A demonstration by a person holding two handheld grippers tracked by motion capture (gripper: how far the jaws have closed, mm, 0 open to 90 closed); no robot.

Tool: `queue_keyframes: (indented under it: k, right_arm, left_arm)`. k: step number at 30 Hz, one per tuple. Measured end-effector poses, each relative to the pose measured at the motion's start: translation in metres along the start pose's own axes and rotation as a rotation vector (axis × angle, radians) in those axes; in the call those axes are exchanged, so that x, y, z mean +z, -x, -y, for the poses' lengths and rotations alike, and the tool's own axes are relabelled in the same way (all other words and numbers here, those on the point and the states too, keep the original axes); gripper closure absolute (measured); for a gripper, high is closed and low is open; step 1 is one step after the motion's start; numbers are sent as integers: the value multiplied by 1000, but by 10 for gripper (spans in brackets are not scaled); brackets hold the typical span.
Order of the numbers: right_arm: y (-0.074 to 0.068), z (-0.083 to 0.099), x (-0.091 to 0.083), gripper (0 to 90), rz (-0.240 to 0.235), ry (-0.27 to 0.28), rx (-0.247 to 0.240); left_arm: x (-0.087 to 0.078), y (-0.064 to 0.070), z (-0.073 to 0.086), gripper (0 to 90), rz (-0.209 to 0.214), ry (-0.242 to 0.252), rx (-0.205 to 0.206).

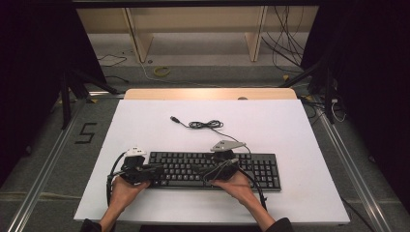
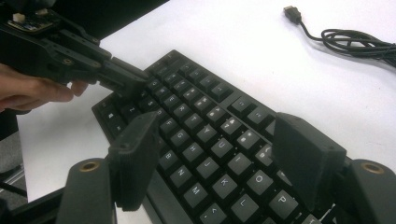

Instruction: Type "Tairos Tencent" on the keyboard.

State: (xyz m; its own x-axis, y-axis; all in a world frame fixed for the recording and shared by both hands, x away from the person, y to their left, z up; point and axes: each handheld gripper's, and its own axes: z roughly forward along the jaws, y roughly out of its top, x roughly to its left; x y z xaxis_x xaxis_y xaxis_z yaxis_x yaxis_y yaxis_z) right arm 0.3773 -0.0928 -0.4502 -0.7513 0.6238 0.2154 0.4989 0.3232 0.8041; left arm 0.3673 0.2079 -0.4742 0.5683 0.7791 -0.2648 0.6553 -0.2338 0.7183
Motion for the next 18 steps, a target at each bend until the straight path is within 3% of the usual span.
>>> queue_keyframes:
  k: [11,18]
  right_arm:
    - [2,-1,3,423,-2,-10,2]
    - [3,-1,7,478,2,-29,5]
  left_arm:
    - [-4,4,0,608,55,52,16]
    - [-5,6,-1,471,74,93,6]
